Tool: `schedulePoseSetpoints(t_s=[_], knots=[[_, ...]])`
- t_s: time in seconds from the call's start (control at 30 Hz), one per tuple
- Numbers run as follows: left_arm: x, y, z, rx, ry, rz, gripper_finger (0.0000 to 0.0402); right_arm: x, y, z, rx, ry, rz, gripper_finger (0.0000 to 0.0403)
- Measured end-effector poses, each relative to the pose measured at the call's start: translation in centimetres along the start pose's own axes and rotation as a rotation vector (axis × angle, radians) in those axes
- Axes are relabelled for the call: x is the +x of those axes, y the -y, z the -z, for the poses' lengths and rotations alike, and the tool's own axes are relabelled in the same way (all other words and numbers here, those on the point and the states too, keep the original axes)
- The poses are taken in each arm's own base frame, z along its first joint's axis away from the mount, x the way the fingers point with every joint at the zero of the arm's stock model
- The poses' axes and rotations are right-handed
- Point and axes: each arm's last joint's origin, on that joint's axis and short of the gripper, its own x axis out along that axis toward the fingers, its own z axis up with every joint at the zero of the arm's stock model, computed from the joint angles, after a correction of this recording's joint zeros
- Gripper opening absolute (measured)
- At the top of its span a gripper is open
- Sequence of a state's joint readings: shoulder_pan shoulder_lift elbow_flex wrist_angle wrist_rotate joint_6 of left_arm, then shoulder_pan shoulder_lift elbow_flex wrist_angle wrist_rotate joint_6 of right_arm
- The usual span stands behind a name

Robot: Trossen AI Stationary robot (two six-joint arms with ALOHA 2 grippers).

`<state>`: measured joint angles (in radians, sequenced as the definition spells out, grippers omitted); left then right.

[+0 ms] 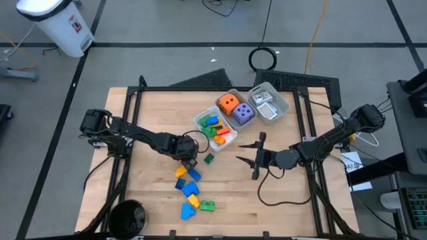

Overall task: Pick & Place Toys
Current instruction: Put the red game piece into the white bin

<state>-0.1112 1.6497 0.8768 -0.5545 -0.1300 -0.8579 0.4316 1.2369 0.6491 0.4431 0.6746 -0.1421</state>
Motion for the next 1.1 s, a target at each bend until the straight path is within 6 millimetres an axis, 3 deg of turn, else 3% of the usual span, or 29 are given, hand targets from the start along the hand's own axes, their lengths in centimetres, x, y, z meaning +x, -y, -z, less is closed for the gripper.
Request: schedulePoseSetpoints(t_s=[0.27, 0.5, 0.73, 0.9, 1.1], knots=[[-1.0, 0.7, -1.4, 0.076, 0.043, 0.035, 0.0166, 0.0, 0.0, 0.0, -0.001, -0.001, 0.0, 0.0164], [-4.8, 2.0, -4.2, 0.161, 0.142, 0.045, 0.0166, 0.0, 0.0, 0.0, 0.0, 0.0, 0.0, 0.0164], [-8.7, 2.7, -8.1, 0.192, 0.359, -0.015, 0.0166, 0.0, 0.0, 0.0, 0.0, 0.0, 0.0, 0.0164], [-8.6, 1.1, -10.5, 0.176, 0.424, -0.022, 0.0166, 0.0, 0.0, 0.0, -0.002, -0.003, 0.0, 0.0164], [-5.8, -0.8, -12.3, 0.16, 0.361, -0.083, 0.017, 0.0, 0.0, 0.1, -0.004, -0.006, 0.0, 0.0164]])
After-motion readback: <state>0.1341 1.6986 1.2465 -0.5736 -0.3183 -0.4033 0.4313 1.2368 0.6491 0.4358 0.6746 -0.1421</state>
